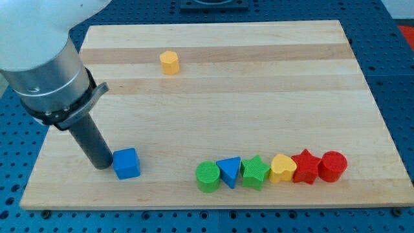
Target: Slide the blue cube towards green circle
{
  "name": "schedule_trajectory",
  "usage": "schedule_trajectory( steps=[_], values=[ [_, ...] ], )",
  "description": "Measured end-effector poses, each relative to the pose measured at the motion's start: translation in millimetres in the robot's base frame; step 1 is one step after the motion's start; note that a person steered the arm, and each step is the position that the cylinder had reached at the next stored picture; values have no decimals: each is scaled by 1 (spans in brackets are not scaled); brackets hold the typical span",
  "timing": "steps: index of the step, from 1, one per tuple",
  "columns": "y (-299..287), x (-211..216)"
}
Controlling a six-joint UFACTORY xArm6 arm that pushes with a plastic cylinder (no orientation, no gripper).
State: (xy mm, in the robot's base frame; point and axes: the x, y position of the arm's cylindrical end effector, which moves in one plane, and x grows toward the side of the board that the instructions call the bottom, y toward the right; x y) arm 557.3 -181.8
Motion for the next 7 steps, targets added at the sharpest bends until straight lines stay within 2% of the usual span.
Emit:
schedule_trajectory(
  steps=[3, 5, 7],
  values=[
    [45, 6],
    [53, -19],
    [70, -18]
  ],
)
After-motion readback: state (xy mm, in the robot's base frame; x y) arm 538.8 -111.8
